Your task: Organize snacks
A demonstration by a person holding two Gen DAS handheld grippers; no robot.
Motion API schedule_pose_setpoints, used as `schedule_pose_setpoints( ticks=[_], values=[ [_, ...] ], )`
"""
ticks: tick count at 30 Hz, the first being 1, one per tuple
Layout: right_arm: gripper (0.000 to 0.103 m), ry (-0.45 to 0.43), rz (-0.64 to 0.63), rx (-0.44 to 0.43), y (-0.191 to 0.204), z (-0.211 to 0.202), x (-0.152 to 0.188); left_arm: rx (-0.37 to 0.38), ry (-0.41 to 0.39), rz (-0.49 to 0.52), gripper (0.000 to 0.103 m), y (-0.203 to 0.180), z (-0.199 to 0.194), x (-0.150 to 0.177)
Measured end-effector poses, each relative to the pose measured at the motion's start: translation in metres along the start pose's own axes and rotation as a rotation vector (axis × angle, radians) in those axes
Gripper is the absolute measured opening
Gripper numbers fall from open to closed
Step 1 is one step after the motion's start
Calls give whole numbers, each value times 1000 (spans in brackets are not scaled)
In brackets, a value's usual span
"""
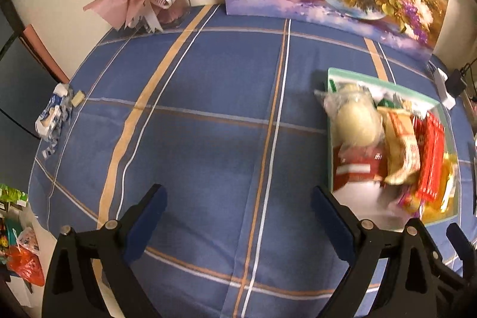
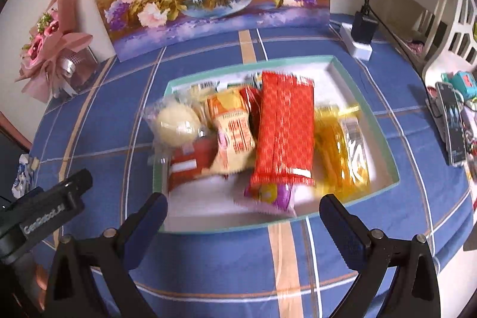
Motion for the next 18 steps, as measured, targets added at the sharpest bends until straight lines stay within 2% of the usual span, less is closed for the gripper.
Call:
schedule_pose_setpoints(
  ticks=[8, 18],
  values=[
    [103, 14, 9, -3, -2, -8, 17, 4, 27, -17, 97, 16, -2, 19],
    [103, 12, -15, 0, 1, -7, 15, 17, 34, -13, 97, 17, 0, 17]
  ],
)
Point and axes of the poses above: each gripper's, at about its wrist camera, not at the fingertips, and z roughly the way its jaws point, y to its left, x to its underside, the point moved 3 cm from there along z, roughly the way its jaws point, and after that the axes turned 15 degrees about -y, right-handed, at the moved point
